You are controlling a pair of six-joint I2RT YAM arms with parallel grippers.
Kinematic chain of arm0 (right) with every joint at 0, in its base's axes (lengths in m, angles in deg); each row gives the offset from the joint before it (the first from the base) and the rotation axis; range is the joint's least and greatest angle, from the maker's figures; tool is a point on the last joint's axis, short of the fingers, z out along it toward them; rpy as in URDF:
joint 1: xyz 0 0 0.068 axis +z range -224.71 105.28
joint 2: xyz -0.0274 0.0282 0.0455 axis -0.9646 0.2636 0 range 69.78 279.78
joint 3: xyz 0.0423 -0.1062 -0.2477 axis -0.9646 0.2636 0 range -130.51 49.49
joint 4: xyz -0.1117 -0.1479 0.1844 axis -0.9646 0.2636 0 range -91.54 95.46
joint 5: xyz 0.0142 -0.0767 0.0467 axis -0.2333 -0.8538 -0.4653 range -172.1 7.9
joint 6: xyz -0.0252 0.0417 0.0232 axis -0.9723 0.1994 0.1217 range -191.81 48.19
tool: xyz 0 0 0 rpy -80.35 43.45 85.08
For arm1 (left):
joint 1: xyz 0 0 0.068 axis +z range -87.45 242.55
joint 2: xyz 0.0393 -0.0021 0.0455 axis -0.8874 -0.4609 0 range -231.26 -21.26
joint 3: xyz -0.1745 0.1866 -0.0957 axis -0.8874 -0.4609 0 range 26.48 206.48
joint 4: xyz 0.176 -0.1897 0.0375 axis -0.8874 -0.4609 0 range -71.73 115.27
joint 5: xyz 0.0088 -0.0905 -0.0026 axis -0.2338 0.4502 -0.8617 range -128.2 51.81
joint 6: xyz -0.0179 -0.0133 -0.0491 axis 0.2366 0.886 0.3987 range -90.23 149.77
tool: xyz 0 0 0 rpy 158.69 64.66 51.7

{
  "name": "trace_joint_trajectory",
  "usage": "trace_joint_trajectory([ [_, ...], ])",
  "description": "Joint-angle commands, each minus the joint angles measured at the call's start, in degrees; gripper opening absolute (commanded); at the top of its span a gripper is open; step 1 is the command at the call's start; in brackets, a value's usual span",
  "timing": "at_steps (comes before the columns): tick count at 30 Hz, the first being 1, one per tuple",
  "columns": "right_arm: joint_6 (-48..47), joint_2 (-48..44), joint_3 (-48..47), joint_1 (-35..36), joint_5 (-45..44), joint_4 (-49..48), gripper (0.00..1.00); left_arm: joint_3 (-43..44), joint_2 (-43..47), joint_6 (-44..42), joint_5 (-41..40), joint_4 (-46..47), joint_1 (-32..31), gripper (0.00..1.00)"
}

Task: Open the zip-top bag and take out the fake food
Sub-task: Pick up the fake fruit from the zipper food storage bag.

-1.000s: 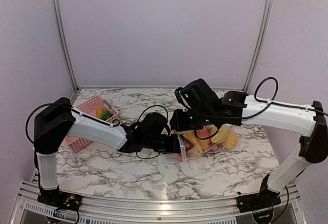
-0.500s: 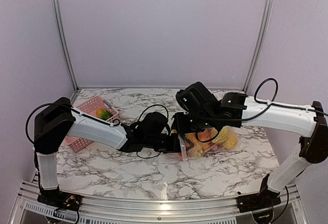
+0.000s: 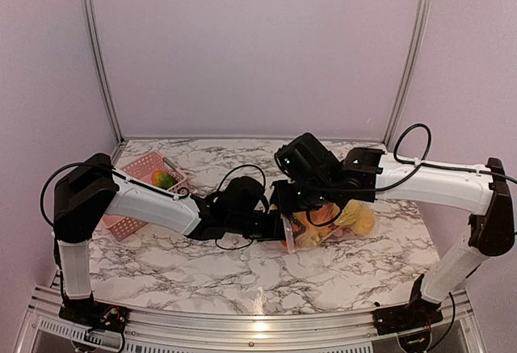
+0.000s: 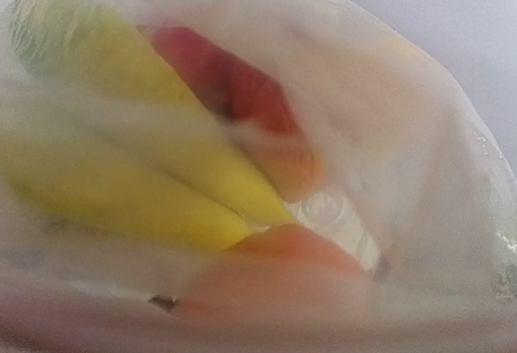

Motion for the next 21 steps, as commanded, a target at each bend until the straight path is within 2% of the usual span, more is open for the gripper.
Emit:
trace_joint_trajectory([
  [1, 0.30, 1.27, -0.24, 0.35, -1.01, 0.92, 0.23, 1.22, -0.59, -0.73, 0.42, -0.25, -0.22, 0.57],
  [5, 0.42, 1.21, -0.38, 0.40, -1.88, 1.52, 0.15, 1.01, -0.42, -0.69, 0.20, -0.32, -0.22, 0.57],
  [9, 0.83, 0.18, -1.13, 0.35, -3.88, 2.73, 0.00, 0.39, 0.05, -0.51, -0.46, -0.52, -0.22, 0.57],
  [21, 1.45, -3.46, 1.14, 0.40, -5.43, 4.21, 0.00, -4.16, 3.50, 0.92, -3.28, 1.77, 0.68, 0.57],
])
